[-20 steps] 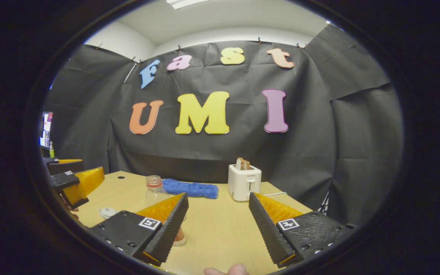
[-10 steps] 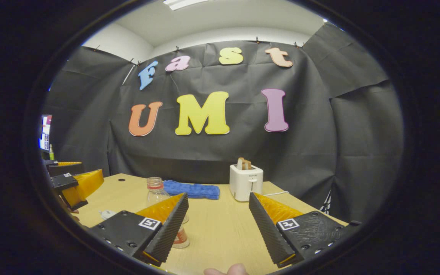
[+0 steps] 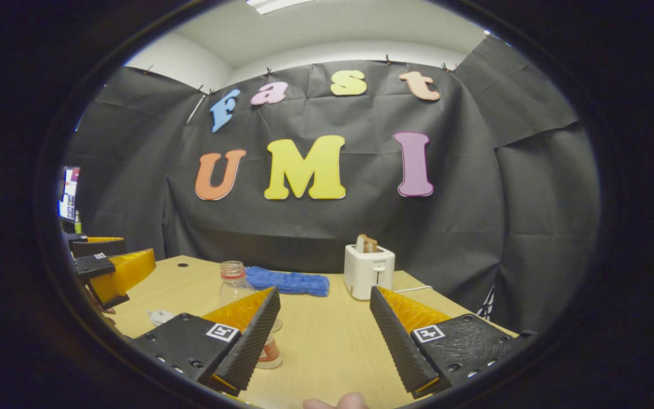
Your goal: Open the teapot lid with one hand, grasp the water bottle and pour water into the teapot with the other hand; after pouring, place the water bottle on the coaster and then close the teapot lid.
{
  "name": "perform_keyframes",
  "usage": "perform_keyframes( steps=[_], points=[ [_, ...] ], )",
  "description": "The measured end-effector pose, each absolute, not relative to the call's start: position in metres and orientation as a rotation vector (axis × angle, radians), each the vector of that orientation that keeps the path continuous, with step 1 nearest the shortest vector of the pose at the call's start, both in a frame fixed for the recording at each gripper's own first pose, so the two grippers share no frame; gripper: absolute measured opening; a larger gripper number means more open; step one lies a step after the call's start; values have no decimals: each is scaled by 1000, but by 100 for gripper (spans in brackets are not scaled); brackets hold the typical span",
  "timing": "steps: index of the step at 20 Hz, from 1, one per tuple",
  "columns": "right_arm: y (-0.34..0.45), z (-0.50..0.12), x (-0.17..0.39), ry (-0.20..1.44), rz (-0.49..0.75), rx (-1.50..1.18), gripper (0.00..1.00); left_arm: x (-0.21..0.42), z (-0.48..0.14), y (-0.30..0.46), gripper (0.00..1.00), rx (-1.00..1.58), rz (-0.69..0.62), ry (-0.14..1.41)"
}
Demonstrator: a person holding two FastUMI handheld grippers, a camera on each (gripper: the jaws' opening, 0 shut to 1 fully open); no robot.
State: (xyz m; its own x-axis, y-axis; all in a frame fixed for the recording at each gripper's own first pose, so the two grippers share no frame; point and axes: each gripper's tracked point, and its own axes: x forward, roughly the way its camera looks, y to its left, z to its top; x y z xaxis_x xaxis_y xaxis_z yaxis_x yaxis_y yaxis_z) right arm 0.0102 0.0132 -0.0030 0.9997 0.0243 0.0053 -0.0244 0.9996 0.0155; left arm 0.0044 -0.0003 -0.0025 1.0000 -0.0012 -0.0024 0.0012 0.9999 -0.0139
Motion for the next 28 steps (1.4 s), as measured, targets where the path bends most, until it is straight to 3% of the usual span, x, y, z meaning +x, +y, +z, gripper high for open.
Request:
perform_keyframes(
  steps=[6,11,20,28],
  points=[
    [16,-15,14,28,66,56,95,2,-7,2,97,7,0,6],
    [0,-28,13,40,56,53,97,-21,-57,14,97,-60,0,70],
    [-16,-40,15,54,37,23,95,2,-96,26,96,-70,2,195],
    [-40,-58,18,86,-4,29,95,27,-135,33,60,-69,-2,336]
  ],
)
